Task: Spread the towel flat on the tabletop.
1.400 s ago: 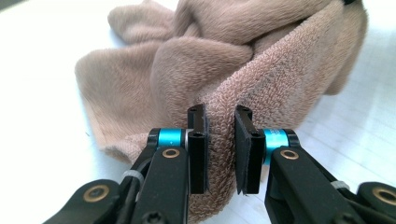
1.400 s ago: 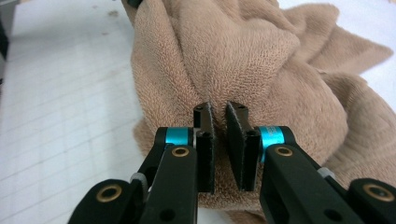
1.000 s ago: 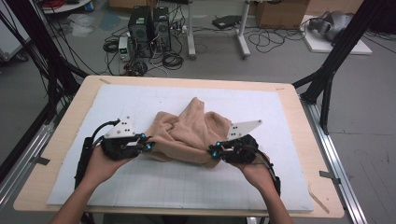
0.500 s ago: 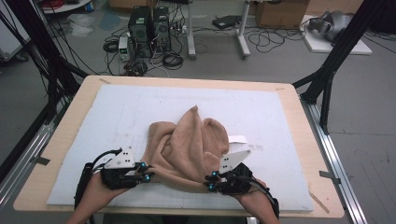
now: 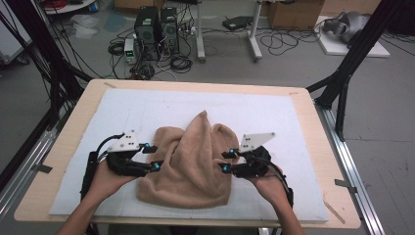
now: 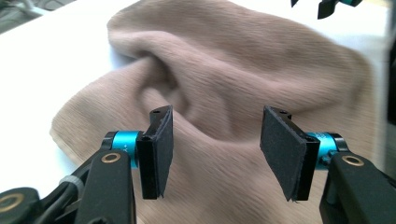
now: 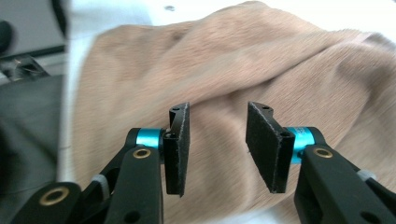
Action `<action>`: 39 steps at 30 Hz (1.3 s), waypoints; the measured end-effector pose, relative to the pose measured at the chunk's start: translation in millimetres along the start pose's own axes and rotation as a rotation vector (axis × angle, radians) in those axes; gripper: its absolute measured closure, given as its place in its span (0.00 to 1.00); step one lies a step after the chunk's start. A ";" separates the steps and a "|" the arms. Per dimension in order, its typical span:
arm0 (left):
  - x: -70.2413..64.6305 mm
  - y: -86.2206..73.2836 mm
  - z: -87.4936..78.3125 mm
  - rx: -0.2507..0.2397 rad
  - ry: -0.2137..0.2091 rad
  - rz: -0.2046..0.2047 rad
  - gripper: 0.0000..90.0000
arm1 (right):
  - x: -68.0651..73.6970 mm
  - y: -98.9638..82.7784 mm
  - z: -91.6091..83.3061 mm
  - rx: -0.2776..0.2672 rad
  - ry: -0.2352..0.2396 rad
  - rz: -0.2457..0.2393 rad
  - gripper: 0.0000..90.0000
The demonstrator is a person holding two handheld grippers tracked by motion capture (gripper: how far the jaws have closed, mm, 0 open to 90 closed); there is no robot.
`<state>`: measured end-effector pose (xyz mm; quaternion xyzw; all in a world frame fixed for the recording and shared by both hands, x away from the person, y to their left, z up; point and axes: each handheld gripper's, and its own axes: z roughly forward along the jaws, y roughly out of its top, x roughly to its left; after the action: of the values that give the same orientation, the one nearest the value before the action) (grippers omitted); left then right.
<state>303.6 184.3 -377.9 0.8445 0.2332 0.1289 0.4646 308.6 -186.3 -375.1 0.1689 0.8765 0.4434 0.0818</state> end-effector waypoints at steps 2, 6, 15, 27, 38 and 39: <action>8.8 1.3 15.5 0.023 0.017 -0.007 0.50 | -12.2 5.8 11.5 0.009 -0.003 -0.010 0.69; 29.3 -10.6 50.4 0.131 0.025 -0.060 0.53 | -27.6 4.5 39.0 0.075 0.029 0.019 0.70; 36.0 -23.5 68.6 0.220 -0.001 -0.076 0.85 | -29.2 -11.2 56.4 0.109 0.061 0.062 0.91; 20.7 -18.1 27.9 0.135 0.037 -0.045 0.93 | -22.8 -26.8 -8.9 0.106 -0.042 0.077 0.95; 4.4 -38.3 -3.2 0.097 0.030 -0.070 0.93 | -2.6 -78.9 -37.7 0.181 -0.057 0.152 0.95; 2.5 -41.3 -6.9 0.102 0.032 -0.064 0.93 | -2.4 -82.2 -37.3 0.189 -0.059 0.163 0.95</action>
<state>291.4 209.6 -409.1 0.8570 0.2735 0.1155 0.4212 281.5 -260.4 -419.1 0.2594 0.8949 0.3589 0.0549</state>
